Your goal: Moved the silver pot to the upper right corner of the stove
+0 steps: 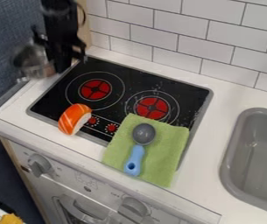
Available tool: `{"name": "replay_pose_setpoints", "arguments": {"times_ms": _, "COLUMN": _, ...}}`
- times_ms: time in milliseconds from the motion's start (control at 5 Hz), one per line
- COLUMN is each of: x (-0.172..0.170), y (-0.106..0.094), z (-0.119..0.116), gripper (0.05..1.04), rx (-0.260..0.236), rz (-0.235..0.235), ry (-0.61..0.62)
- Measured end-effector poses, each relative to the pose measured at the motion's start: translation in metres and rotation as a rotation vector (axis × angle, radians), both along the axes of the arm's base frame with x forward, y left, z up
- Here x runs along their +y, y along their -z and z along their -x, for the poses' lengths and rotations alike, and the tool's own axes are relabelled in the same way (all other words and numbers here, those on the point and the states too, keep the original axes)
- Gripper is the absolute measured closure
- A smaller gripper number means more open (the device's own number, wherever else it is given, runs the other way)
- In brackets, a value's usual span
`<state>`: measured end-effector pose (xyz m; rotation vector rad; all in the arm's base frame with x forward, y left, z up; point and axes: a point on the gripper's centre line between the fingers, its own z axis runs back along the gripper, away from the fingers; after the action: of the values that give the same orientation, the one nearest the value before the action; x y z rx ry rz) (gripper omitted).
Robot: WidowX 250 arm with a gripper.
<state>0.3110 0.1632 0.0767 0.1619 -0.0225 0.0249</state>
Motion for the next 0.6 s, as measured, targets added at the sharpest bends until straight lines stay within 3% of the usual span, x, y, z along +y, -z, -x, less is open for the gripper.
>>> {"name": "replay_pose_setpoints", "arguments": {"times_ms": 200, "x": -0.037, "y": -0.023, "z": -0.011, "gripper": 1.003, "rx": -0.042, "rz": 0.015, "ry": 0.035}}
{"name": "replay_pose_setpoints", "arguments": {"times_ms": 600, "x": -0.143, "y": -0.017, "z": -0.027, "gripper": 1.003, "rx": -0.046, "rz": 0.045, "ry": 0.166}}
